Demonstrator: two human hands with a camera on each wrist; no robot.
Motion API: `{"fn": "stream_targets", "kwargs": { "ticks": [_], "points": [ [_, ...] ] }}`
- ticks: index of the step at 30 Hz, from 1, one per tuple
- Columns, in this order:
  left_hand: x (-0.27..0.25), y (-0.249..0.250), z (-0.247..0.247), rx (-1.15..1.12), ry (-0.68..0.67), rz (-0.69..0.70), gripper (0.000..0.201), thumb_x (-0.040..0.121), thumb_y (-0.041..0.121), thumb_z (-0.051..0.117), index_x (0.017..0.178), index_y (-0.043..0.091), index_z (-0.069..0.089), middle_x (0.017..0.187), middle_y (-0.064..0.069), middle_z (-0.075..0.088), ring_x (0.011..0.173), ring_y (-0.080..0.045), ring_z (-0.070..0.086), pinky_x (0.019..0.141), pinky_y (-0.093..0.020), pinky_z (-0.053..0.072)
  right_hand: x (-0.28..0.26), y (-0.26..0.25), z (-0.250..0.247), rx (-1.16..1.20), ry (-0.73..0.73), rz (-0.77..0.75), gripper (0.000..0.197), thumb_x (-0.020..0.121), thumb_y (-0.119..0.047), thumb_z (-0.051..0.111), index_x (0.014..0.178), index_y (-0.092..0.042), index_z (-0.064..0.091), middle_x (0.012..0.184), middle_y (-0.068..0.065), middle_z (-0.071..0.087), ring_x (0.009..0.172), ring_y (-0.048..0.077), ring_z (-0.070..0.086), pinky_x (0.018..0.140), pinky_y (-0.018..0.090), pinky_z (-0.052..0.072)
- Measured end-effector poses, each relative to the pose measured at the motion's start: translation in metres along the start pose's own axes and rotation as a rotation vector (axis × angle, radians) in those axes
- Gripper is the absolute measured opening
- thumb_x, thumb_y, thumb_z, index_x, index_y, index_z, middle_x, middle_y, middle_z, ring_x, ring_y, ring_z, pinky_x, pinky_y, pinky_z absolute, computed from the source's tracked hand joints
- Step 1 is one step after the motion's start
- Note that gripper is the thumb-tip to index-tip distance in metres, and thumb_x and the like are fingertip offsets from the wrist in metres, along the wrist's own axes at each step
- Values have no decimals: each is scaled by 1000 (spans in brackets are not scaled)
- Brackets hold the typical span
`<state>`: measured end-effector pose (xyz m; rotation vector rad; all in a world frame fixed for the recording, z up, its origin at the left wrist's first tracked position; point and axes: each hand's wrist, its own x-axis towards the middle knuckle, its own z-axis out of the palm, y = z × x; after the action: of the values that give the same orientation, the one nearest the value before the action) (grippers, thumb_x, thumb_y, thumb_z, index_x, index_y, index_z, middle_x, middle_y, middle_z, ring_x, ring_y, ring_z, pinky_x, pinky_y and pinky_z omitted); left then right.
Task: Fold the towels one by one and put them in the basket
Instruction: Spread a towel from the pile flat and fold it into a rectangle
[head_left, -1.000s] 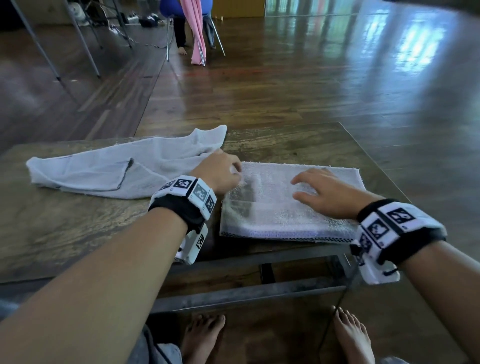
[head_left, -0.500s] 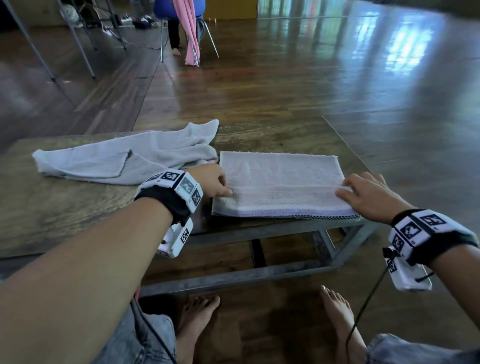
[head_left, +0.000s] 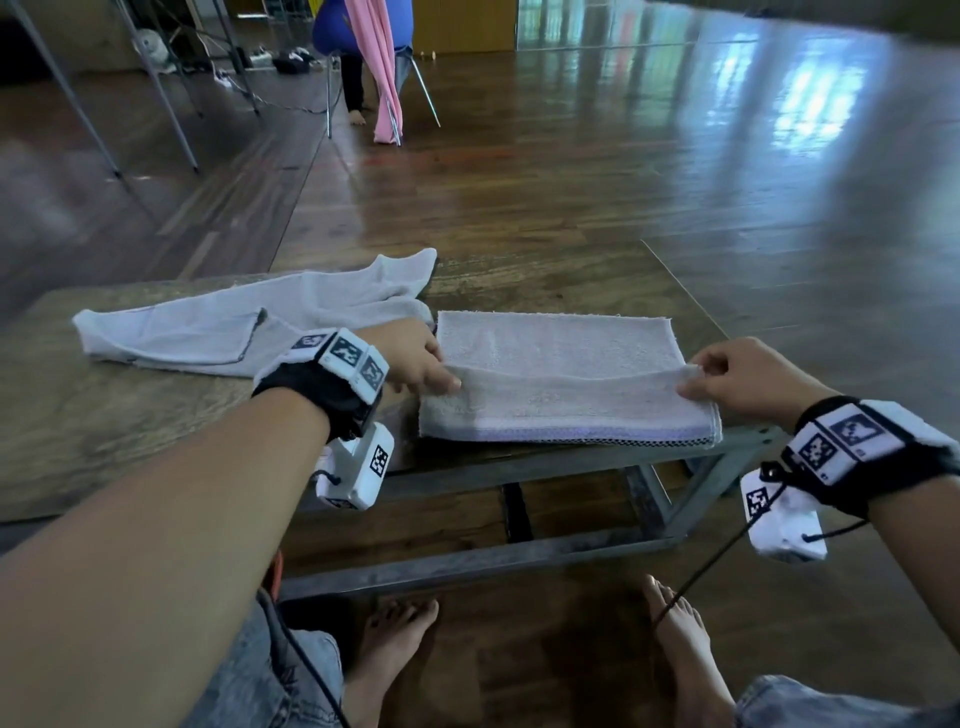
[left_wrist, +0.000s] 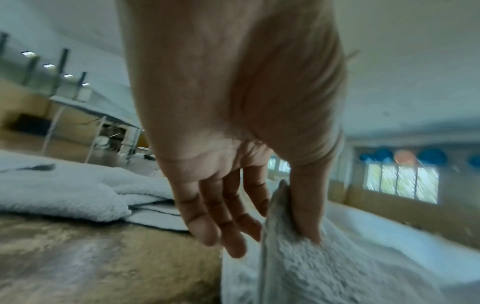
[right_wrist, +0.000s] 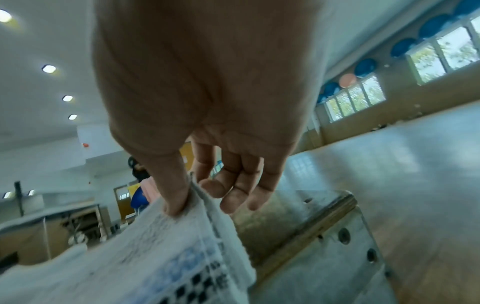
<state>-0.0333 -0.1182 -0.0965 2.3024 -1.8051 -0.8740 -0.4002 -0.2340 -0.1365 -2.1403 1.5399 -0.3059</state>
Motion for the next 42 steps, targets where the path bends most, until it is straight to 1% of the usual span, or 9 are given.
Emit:
{"fn": "stream_targets", "kwargs": {
  "ticks": [4,6,9,17,22,27,34,38,42],
  "points": [
    [-13,0,-13,-629,61,54,28,84,20,74,91,-5,62,92,-17,59,91,-27,58,82,-39,53,-4,-8,-20,443,139,-26,12,86,-19,77,90,-24,67,85,-1,68,66,7,66,57,20,52],
    [-23,0,-17,-859,52,54,51,78,20,75,115,-12,60,104,-20,56,99,-29,54,96,-44,49,-8,-15,-29,678,170,-1,14,90,-12,72,91,-24,65,85,3,66,67,12,67,58,24,58],
    [-34,-1,-17,-939,-70,51,59,74,25,71,125,1,54,108,-18,52,100,-30,51,91,-44,49,-19,-22,-39,888,44,30,15,95,-8,63,91,-22,62,77,2,68,59,15,70,52,27,59],
    [-46,-18,-7,-641,-468,-119,37,80,21,70,107,-4,67,95,-20,73,76,-27,73,86,-41,59,-40,-18,-38,559,-413,140,17,98,-15,57,105,-1,65,83,20,72,71,35,70,56,36,59],
    [-28,-21,1,-567,-247,-100,20,84,14,73,95,0,65,89,-20,68,85,-31,65,99,-51,51,-19,-16,-26,451,-276,180,9,95,-10,64,92,-1,65,68,10,67,58,22,64,57,32,53],
    [-8,-14,14,-336,-110,-83,21,81,16,79,92,-1,71,90,-15,72,79,-25,71,78,-37,61,-2,-11,-11,225,-219,144,9,91,-7,71,87,1,72,83,20,69,71,29,67,82,52,60],
    [-3,-11,13,-131,-83,-51,17,69,16,89,77,9,76,72,-5,76,70,-18,75,73,-28,61,6,-6,-8,31,-253,73,10,81,-17,83,74,-12,78,75,3,74,72,19,69,75,34,61],
    [-5,-9,15,-49,-75,-25,20,66,20,90,79,13,77,74,-2,76,72,-16,75,75,-31,62,-4,0,-8,69,-247,45,14,77,-16,86,67,-12,77,61,-5,71,61,0,62,68,13,40],
    [-7,-1,22,87,-13,-6,17,67,20,87,79,15,75,72,0,76,67,-14,73,66,-27,61,-15,-1,-4,-63,-191,-45,15,76,-25,87,69,-22,74,56,-21,66,55,-14,57,88,35,22]
  ]
}}
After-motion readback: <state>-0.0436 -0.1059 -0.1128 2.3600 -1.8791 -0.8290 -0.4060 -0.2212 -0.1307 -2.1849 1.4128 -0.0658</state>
